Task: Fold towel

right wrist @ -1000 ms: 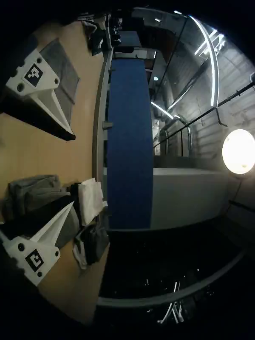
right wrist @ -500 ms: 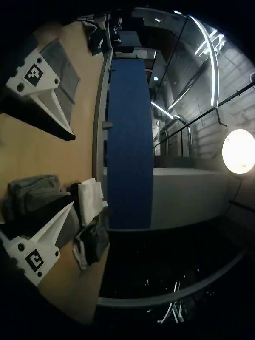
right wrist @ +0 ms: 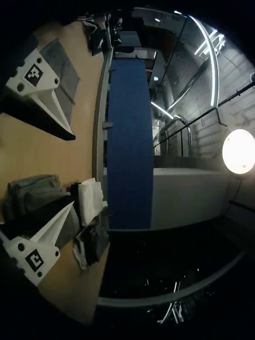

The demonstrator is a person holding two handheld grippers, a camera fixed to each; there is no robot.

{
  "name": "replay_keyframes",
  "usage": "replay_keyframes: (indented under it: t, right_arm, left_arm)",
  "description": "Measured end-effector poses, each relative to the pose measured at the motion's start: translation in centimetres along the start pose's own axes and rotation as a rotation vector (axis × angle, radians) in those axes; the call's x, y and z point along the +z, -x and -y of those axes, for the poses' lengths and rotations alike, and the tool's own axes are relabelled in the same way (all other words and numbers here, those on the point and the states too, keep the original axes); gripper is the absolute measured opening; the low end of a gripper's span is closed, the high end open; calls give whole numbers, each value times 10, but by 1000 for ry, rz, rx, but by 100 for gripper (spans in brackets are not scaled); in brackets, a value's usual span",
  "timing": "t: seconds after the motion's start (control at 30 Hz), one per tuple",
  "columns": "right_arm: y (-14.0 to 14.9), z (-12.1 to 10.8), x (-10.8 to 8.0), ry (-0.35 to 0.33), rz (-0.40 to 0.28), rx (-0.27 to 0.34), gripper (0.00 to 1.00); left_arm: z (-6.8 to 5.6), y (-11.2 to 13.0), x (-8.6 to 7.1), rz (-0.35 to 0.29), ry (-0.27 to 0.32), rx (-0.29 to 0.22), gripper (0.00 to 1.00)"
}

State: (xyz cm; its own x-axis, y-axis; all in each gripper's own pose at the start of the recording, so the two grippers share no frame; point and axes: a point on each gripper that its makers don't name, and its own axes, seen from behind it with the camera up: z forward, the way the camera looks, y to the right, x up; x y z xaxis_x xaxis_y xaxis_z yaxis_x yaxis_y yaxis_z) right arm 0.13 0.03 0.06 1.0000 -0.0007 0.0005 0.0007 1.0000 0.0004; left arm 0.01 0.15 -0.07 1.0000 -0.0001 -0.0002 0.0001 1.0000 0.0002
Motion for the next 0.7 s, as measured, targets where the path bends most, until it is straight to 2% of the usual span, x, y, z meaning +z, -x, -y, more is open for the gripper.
replay_keyframes:
  t: [0.47, 0.7]
  right_arm:
    - [0, 2, 0, -3, -2, -1, 100]
    - [-10, -8, 1, 28, -11, 9, 100]
  left_arm:
    - [-2, 0, 0, 1, 5, 0, 95]
    - [-3, 2, 5, 9, 0, 12, 95]
